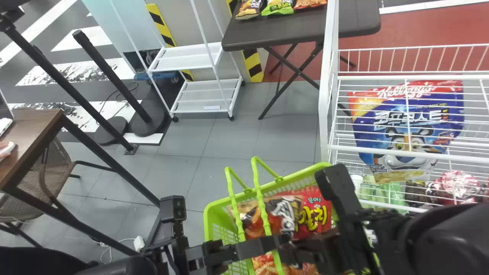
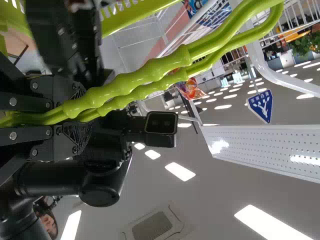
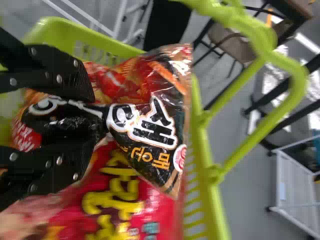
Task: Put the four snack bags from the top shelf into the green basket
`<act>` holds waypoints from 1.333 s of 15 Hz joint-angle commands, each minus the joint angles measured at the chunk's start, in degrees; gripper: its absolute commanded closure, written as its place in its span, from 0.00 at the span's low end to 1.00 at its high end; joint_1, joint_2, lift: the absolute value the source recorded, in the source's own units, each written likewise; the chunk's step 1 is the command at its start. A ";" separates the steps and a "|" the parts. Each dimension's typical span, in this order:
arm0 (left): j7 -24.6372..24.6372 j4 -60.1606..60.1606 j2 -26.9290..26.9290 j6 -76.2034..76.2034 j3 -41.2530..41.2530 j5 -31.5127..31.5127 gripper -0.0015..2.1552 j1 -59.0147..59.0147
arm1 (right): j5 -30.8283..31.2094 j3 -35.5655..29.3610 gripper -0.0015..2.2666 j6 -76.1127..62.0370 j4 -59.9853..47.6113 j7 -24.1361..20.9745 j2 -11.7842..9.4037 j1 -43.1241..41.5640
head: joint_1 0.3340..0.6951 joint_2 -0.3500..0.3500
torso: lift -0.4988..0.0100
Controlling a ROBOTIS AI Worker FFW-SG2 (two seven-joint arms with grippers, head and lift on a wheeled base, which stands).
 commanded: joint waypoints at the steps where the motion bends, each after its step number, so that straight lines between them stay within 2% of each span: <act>1: -0.57 0.00 0.00 0.00 0.19 0.07 1.00 0.00 | -0.01 -6.79 0.02 8.34 -9.25 1.06 -1.29 3.58 | 1.00 1.00 | 0.98; 2: -0.57 0.00 0.00 0.00 0.19 0.07 1.00 0.00 | -0.10 -11.45 0.02 9.75 -13.82 1.77 -2.17 5.51 | 1.00 1.00 | 0.98; 5: -0.57 0.09 0.09 0.00 0.19 0.07 1.00 0.00 | -1.24 -27.71 0.02 9.75 -24.19 2.82 -2.34 9.12 | 1.00 1.00 | 0.98; 6: -0.57 0.09 0.00 0.00 0.19 0.07 1.00 0.00 | -1.16 -33.25 0.02 8.34 -24.81 2.82 -2.34 9.03 | 1.00 0.96 | 0.98; 7: -0.57 0.09 0.00 0.00 0.19 0.07 1.00 0.00 | 0.07 -36.85 0.02 3.77 -24.72 2.82 -2.43 8.50 | 1.00 0.86 | 0.98; 8: -0.57 0.09 0.00 -0.18 0.10 0.07 1.00 0.09 | 4.12 -39.40 0.03 -3.43 -22.79 2.56 -2.43 7.80 | 1.00 0.77 | 0.98; 9: -0.57 0.09 0.00 -0.18 -0.07 0.07 1.00 0.09 | 9.39 -40.10 0.03 -10.82 -19.18 2.29 -2.43 6.22 | 1.00 0.67 | 0.98; 10: -0.57 0.09 0.00 -0.18 -0.25 0.07 1.00 0.09 | 13.52 -40.54 0.03 -15.21 -15.58 2.21 -2.43 4.11 | 1.00 0.48 | 0.98; 12: -0.57 0.09 0.00 -0.18 -0.16 0.07 1.00 0.27 | 20.73 -41.68 0.03 -25.41 -3.54 1.77 -2.52 -1.96 | 1.00 0.34 | 0.98; 13: -0.57 0.09 0.00 -0.18 0.10 0.07 1.00 0.53 | 22.40 -42.65 0.03 -29.10 2.26 1.33 -2.61 -4.86 | 1.00 0.27 | 0.98; 16: -0.57 0.27 0.00 -0.35 0.54 0.33 1.00 1.06 | 28.11 -44.85 0.03 -42.28 21.16 0.98 -2.70 -14.52 | 1.00 0.13 | 0.98; 20: -0.57 0.62 0.00 -0.88 1.24 0.42 1.00 1.41 | 35.93 -47.05 0.03 -52.30 36.63 -1.13 -2.70 -23.58 | 1.00 0.07 | 0.98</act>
